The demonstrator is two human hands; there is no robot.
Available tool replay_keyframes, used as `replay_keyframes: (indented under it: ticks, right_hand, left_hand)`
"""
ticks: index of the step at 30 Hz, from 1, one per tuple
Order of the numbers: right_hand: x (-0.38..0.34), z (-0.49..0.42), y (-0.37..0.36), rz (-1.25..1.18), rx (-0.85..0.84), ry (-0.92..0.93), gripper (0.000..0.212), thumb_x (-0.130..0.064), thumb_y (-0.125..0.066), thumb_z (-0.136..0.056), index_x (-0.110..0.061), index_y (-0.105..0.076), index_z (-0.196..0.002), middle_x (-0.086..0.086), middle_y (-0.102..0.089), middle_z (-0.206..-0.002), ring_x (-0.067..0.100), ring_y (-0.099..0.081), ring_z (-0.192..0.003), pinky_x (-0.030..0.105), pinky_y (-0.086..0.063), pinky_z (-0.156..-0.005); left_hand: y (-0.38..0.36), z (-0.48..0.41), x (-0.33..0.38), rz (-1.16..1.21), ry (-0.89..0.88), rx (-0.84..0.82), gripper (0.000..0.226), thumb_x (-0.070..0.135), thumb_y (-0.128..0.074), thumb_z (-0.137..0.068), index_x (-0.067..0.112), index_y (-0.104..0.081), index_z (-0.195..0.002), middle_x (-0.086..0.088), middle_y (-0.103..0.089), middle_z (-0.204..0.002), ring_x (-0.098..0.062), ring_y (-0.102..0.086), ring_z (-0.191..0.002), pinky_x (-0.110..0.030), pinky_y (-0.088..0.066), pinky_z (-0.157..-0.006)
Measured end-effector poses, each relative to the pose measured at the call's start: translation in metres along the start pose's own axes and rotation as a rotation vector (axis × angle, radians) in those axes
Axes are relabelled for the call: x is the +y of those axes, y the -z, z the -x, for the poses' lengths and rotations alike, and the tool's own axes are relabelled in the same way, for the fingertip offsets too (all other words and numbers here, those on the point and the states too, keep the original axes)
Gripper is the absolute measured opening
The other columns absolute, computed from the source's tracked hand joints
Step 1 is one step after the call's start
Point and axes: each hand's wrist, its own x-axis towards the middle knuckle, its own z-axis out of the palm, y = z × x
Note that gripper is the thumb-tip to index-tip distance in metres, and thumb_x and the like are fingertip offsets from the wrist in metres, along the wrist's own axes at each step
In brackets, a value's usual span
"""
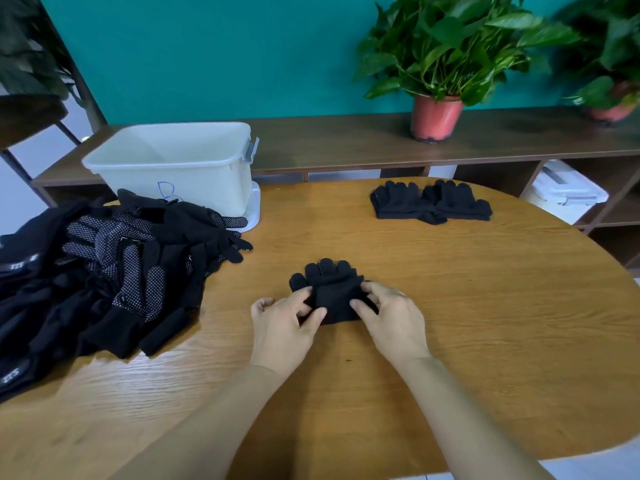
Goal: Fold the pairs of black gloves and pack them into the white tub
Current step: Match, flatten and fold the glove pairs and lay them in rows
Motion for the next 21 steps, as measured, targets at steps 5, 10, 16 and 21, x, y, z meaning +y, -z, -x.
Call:
replay_keyframes:
  ticks: [5,10,16,21]
  right_hand:
    - [-0.002,-0.004,-0.014,0.111,0.080,0.014,0.031,-0.028,-0.065,-0.093,-0.019,-0.060,-0.123,-0.001,-0.067,-0.102,0.017,-0.061,-0.097,0.030,-0.049,-0.074]
    - [0.010,-0.003,-0.028,0.322,0.323,0.205,0.029,0.005,-0.077,-0.070,-0.012,-0.070,-0.093,0.005,-0.063,-0.088,0.024,-0.060,-0.074,0.036,-0.048,-0.062]
    - [0.015,0.010,-0.020,0.422,0.191,0.583,0.042,-0.006,-0.042,-0.090,-0.008,-0.067,-0.123,0.009,-0.063,-0.131,0.026,-0.054,-0.129,0.044,-0.033,-0.110]
    - [0.022,0.003,-0.025,0.506,0.102,0.612,0.042,-0.008,-0.043,-0.086,-0.009,-0.070,-0.118,0.008,-0.068,-0.123,0.025,-0.053,-0.130,0.048,-0.023,-0.113]
  left_hand:
    - [-0.003,-0.005,0.000,-0.092,0.108,0.051,0.048,0.042,-0.063,-0.093,0.027,-0.051,-0.138,0.020,-0.054,-0.068,-0.002,-0.050,-0.096,-0.026,-0.011,-0.098]
    - [0.001,-0.008,0.004,-0.180,0.098,0.053,0.035,0.035,-0.065,-0.092,0.028,-0.055,-0.124,0.017,-0.058,-0.079,-0.011,-0.054,-0.097,-0.039,-0.022,-0.104]
    - [0.002,0.006,-0.008,-0.325,-0.450,-0.118,0.045,0.019,-0.054,-0.098,0.012,-0.052,-0.142,-0.001,-0.047,-0.151,-0.020,-0.039,-0.143,-0.041,-0.012,-0.119]
    - [0.001,0.004,-0.011,-0.491,-0.386,-0.418,0.064,0.048,-0.001,-0.100,0.015,-0.004,-0.155,-0.002,-0.004,-0.164,-0.017,0.004,-0.151,-0.044,0.022,-0.116]
